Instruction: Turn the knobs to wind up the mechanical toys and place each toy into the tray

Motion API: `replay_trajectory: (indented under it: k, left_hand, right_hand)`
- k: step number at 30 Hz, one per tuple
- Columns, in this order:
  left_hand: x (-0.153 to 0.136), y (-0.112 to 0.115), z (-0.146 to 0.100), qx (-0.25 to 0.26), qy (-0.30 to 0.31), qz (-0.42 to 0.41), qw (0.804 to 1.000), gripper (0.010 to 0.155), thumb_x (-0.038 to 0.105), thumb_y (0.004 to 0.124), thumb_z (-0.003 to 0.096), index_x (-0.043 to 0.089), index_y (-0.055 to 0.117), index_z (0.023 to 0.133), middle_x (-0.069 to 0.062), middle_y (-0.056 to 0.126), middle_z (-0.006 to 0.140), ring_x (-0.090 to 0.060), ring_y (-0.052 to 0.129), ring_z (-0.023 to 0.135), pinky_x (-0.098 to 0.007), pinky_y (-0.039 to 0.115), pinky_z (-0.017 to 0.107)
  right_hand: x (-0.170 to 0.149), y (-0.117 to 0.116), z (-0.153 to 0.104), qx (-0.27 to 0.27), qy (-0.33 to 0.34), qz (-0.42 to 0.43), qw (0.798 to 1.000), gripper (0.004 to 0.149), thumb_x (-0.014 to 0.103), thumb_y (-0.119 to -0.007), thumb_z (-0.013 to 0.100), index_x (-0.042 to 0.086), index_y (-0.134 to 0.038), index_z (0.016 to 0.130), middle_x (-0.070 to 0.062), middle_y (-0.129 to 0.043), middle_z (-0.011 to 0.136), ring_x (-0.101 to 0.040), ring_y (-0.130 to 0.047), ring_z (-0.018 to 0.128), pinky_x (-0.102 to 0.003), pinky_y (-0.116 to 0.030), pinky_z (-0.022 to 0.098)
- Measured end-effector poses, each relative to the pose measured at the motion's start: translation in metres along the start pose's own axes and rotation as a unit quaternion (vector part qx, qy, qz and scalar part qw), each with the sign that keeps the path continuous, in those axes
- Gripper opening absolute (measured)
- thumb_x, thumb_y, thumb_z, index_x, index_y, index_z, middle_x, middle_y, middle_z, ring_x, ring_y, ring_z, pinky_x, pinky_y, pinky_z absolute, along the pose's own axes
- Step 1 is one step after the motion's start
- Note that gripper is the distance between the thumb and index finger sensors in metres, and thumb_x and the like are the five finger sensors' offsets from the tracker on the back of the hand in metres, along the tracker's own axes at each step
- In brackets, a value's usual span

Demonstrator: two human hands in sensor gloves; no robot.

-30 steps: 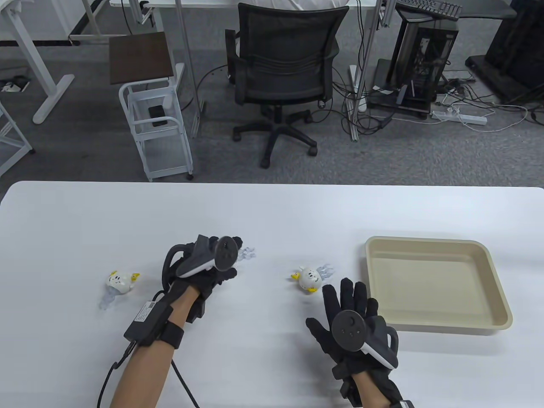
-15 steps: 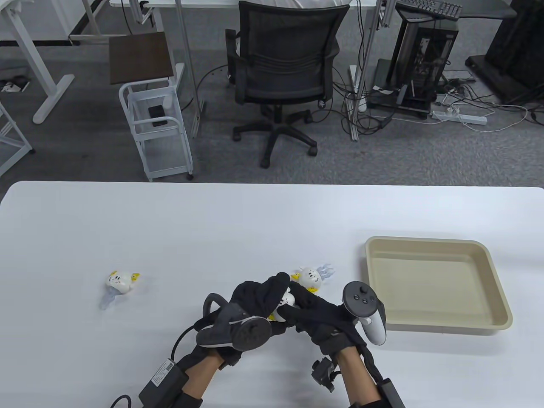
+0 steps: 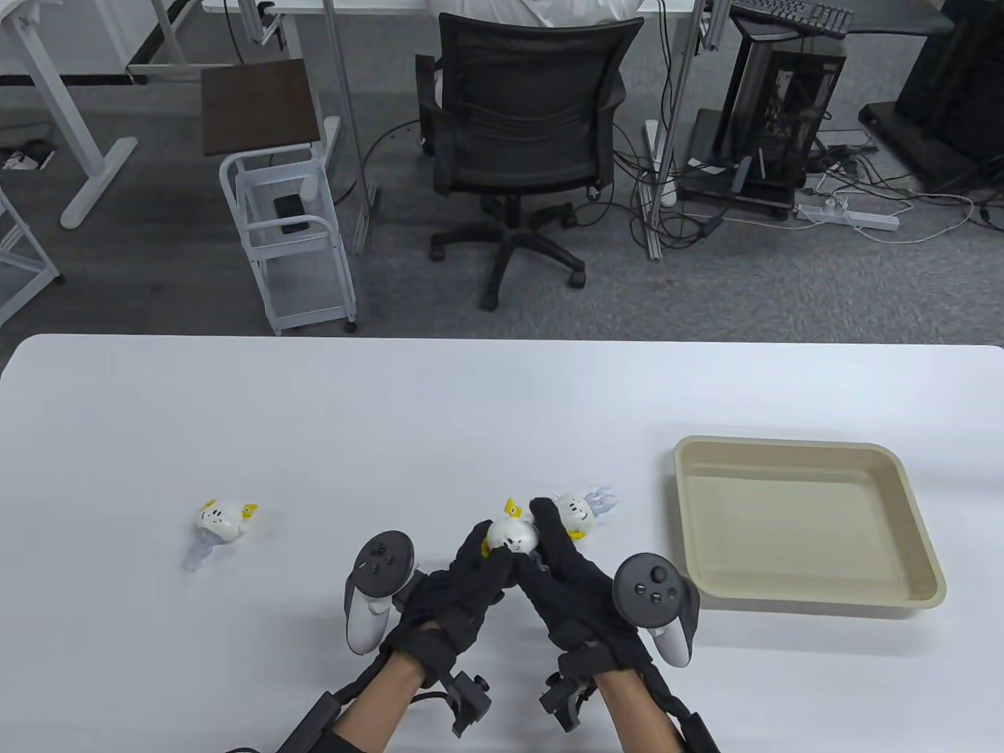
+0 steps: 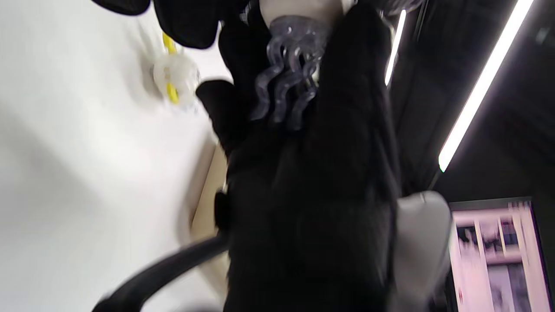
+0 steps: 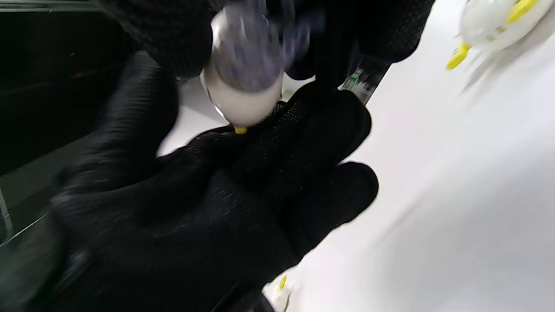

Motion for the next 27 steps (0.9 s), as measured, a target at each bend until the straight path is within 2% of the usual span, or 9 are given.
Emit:
replay_trajectory:
  k: [2,6,10,12,14,17,20,23,27]
  left_hand:
    - [-0.002,-0.017,-0.003,0.074,0.001,-0.026,0.997,0.08,0.049,0.069,0.0564,-0.004,0.044,0.11,-0.017,0.069,0.103,-0.04,0.087,0.082,-0.063,0.069,0.064]
    - [0.004,-0.031,-0.003,0.013,0.034,0.065,0.997,0.077,0.05,0.075,0.0549,0.003,0.052,0.111,-0.012,0.074,0.103,-0.036,0.088,0.079,-0.06,0.071,0.065]
    - [0.004,-0.028,-0.003,0.01,0.045,0.088,0.995,0.076,0.05,0.077,0.0535,0.006,0.055,0.111,-0.009,0.076,0.103,-0.034,0.088,0.079,-0.059,0.071,0.065]
    - [0.006,-0.025,-0.003,0.01,0.06,0.124,0.99,0.076,0.051,0.079,0.0525,0.009,0.054,0.112,-0.006,0.076,0.104,-0.034,0.085,0.081,-0.059,0.07,0.066]
    - [0.012,-0.019,-0.005,0.004,0.091,0.189,0.978,0.076,0.051,0.08,0.0517,0.015,0.053,0.113,-0.002,0.073,0.107,-0.033,0.08,0.085,-0.058,0.069,0.067]
    - [0.016,-0.019,-0.005,-0.001,0.107,0.233,0.967,0.076,0.051,0.081,0.0508,0.02,0.053,0.113,0.004,0.072,0.108,-0.032,0.077,0.088,-0.057,0.067,0.068]
    - [0.013,-0.023,-0.003,0.012,0.082,0.222,0.971,0.075,0.053,0.08,0.0511,0.017,0.055,0.113,0.0,0.075,0.106,-0.033,0.079,0.086,-0.057,0.068,0.067]
    - [0.006,-0.029,-0.002,0.03,0.057,0.201,0.977,0.077,0.056,0.076,0.0519,0.009,0.06,0.11,-0.005,0.082,0.1,-0.033,0.085,0.079,-0.056,0.072,0.063]
    - [-0.002,-0.031,-0.001,0.025,0.013,0.158,0.987,0.079,0.06,0.072,0.0531,0.002,0.064,0.107,-0.009,0.089,0.092,-0.032,0.09,0.071,-0.056,0.075,0.058]
  right_hand:
    - [0.002,0.0,0.0,-0.002,-0.001,0.01,1.0,0.059,0.045,-0.069,0.069,0.02,-0.045,0.117,-0.022,-0.065,0.111,-0.044,-0.074,0.095,-0.052,-0.07,0.071]
    - [-0.003,0.007,0.001,-0.044,-0.043,0.011,0.998,0.04,0.038,-0.076,0.068,0.017,-0.072,0.102,-0.014,-0.079,0.097,-0.035,-0.086,0.079,-0.043,-0.076,0.063]
    - [-0.015,0.006,0.002,-0.028,-0.068,0.059,0.996,0.04,0.038,-0.078,0.067,0.009,-0.077,0.094,-0.011,-0.087,0.084,-0.029,-0.093,0.065,-0.039,-0.081,0.054]
    - [-0.026,0.004,0.002,-0.018,-0.112,0.138,0.984,0.038,0.038,-0.078,0.068,0.005,-0.081,0.087,-0.012,-0.091,0.074,-0.028,-0.095,0.055,-0.038,-0.083,0.046]
    - [-0.039,-0.001,0.002,-0.005,-0.176,0.239,0.955,0.037,0.035,-0.077,0.068,0.001,-0.084,0.079,-0.014,-0.093,0.063,-0.027,-0.096,0.043,-0.037,-0.084,0.037]
    - [-0.045,-0.003,0.004,0.014,-0.207,0.262,0.943,0.037,0.035,-0.077,0.066,-0.001,-0.087,0.073,-0.013,-0.094,0.056,-0.024,-0.096,0.034,-0.036,-0.084,0.03]
    - [-0.039,0.0,0.006,0.011,-0.183,0.207,0.961,0.037,0.035,-0.075,0.069,0.001,-0.085,0.079,-0.013,-0.093,0.063,-0.026,-0.096,0.042,-0.037,-0.084,0.036]
    - [-0.032,0.001,0.007,0.013,-0.126,0.12,0.985,0.044,0.041,-0.072,0.07,0.004,-0.075,0.095,-0.016,-0.086,0.083,-0.033,-0.092,0.063,-0.04,-0.081,0.052]
    - [-0.028,0.001,0.007,0.035,-0.077,0.11,0.99,0.048,0.038,-0.075,0.069,0.004,-0.067,0.102,-0.017,-0.08,0.092,-0.035,-0.088,0.073,-0.042,-0.077,0.059]
Point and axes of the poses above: the tracker on the back of each hand, its own x axis roughly to the thumb side, its own z axis roughly from the wrist to the fingertips, y = z × x, the point moved 1 cm from there along z, roughly from the wrist to the fingertips
